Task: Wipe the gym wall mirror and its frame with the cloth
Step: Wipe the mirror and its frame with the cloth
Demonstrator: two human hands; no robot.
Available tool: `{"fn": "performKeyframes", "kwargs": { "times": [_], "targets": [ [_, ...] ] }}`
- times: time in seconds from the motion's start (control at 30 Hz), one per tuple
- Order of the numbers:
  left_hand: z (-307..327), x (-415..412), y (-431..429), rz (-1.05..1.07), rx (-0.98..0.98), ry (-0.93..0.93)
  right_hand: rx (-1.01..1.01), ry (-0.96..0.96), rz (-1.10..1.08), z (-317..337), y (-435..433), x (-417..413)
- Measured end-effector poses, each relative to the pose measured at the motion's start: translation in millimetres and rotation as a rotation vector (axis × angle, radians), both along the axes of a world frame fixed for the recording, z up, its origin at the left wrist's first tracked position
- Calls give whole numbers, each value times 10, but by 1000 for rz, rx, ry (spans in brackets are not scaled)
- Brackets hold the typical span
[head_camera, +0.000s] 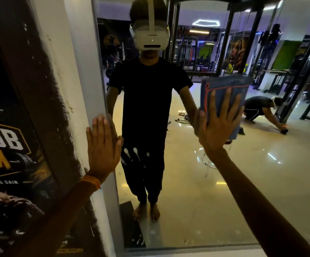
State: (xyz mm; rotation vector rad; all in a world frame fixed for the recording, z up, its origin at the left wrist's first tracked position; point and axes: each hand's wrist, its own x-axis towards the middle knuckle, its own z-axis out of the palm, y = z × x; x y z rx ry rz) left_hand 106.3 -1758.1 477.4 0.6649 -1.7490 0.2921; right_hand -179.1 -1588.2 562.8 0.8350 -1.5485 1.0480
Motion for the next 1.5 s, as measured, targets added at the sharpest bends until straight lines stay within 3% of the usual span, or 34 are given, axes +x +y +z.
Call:
{"fn": "performKeyframes", "kwargs": {
  "times": [0.07, 0.13, 0.2, 0.3, 0.4, 0.47, 0.53, 0.63, 0.7, 0.83, 0.9, 1.03, 1.1, 1.2, 1.33, 1.4, 1.5],
  "targets": [
    [-201, -56, 39, 20, 29, 16, 209, 109, 79, -605, -65, 270],
    [-401, -64, 90, 41, 59, 12, 544, 383, 131, -1292, -15, 397],
    [-554, -32, 98, 75, 61, -32, 653, 523, 126, -1522, 99, 241],
    [-688, 25, 76, 96, 61, -57, 508, 432, 119, -1138, 285, -201],
    [-753, -37, 105, 138, 63, -38, 183, 103, 28, -679, 327, -410],
    [-768, -117, 139, 177, 59, 0, 91, -18, 33, -829, 205, -182],
    [-823, -194, 147, 205, 75, 20, 287, 100, 89, -1392, 99, 101],
    [-955, -207, 141, 221, 93, 17, 624, 477, 125, -2008, 196, 168],
    [-1008, -182, 106, 199, 93, -3, 614, 535, 141, -1877, 298, -22],
    [-1088, -86, 43, 178, 80, -47, 257, 173, 157, -1130, 281, -289],
    [-1144, -66, 26, 191, 61, -64, 174, 110, 121, -1178, 143, -129],
    [-1180, -76, 7, 220, 55, -56, 674, 621, 131, -2495, 219, 34],
    [-1166, -87, 5, 207, 59, -52, 767, 761, 143, -2689, 321, -71],
    [-1312, -96, 79, 194, 89, -44, 670, 758, 207, -2177, 263, -167],
    [-1710, -133, 273, 148, 192, -23, 444, 494, 188, -1461, 96, -102],
    [-1798, -162, 321, 134, 234, -7, 472, 514, 154, -1729, 103, -22],
    [-1813, -142, 282, 145, 203, -28, 760, 760, 151, -2604, 286, -79]
  ]
}}
